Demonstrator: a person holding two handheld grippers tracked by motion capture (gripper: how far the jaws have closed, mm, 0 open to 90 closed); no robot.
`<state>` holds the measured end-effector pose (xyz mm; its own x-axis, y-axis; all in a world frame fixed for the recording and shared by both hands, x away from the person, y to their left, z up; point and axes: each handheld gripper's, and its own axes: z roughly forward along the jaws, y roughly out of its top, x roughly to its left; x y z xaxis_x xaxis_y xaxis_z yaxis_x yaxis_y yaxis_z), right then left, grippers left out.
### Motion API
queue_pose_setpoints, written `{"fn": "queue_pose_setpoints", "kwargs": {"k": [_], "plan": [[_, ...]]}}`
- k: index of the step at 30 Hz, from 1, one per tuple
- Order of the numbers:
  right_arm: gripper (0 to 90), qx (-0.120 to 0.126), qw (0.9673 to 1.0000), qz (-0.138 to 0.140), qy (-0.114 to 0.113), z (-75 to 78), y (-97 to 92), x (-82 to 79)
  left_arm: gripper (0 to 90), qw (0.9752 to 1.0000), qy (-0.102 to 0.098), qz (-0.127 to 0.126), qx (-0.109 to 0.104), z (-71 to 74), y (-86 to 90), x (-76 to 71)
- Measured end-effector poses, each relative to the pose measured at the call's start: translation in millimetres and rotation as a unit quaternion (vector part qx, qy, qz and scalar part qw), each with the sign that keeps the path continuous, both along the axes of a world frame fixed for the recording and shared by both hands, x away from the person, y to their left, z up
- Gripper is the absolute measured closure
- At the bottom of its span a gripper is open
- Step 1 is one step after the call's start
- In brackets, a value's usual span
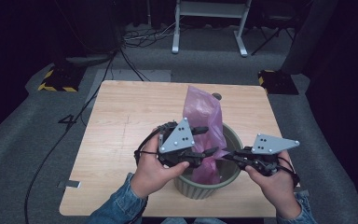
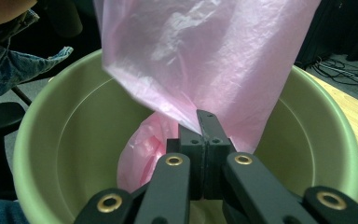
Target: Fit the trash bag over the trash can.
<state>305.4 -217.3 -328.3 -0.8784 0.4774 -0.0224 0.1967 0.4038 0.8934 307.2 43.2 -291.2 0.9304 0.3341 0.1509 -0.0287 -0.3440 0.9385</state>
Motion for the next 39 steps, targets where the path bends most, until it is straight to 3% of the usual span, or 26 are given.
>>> {"fn": "queue_pose_setpoints", "kwargs": {"k": [3,7,10,15,18,19,22,23,25,29,34,39], "plan": [[89.9,-0.001,1.0,0.001,-0.002,0.6,3.2,-0.2,45.1,0.9999,0.001,-0.012,0.012,-3.0,-8.0,-1.6],[87.5,0.0,1.0,0.007,-0.002,0.8,4.7,-2.2,74.4,0.9996,0.009,-0.018,0.021,-4.5,-7.9,-0.4],[80.3,0.002,0.9999,0.012,-0.006,1.2,4.6,-3.6,86.9,0.9994,0.011,-0.016,0.029,-5.6,-6.1,1.4],[50.5,0.006,0.9997,0.014,-0.021,5.8,2.0,-6.5,90.0,0.9993,0.014,-0.008,0.034,-8.4,-4.0,2.4],[44.3,0.024,0.9992,0.017,-0.028,11.8,-0.4,-9.0,90.0,0.9993,0.018,-0.015,0.029,-9.6,-4.4,3.9],[45.7,0.03,0.9988,0.02,-0.032,14.5,-1.0,-9.4,90.0,0.9991,0.023,-0.021,0.027,-9.8,-4.9,4.0],[67.6,0.035,0.9976,0.036,-0.049,22.5,-3.3,-9.8,90.0,0.9988,0.03,-0.033,0.021,-10.3,-6.0,3.1],[82.2,0.033,0.9973,0.042,-0.05,24.5,-3.8,-9.5,89.7,0.9989,0.029,-0.032,0.02,-10.2,-5.7,3.1],[89.7,0.03,0.9972,0.05,-0.046,25.6,-4.4,-9.5,89.8,0.9994,0.019,-0.018,0.021,-10.0,-3.4,3.6],[90.0,0.021,0.9981,0.042,-0.04,24.0,-4.8,-9.6,90.0,0.9997,0.011,-0.005,0.022,-9.6,0.5,2.9],[90.0,0.027,0.9981,0.037,-0.041,24.0,-8.0,-10.0,90.0,0.9998,0.01,0.0,0.017,-8.6,5.5,2.1],[90.0,0.015,0.9987,0.016,-0.045,28.7,-18.4,-10.7,90.0,0.9993,0.0,0.032,0.021,-5.3,22.6,3.1]]}}
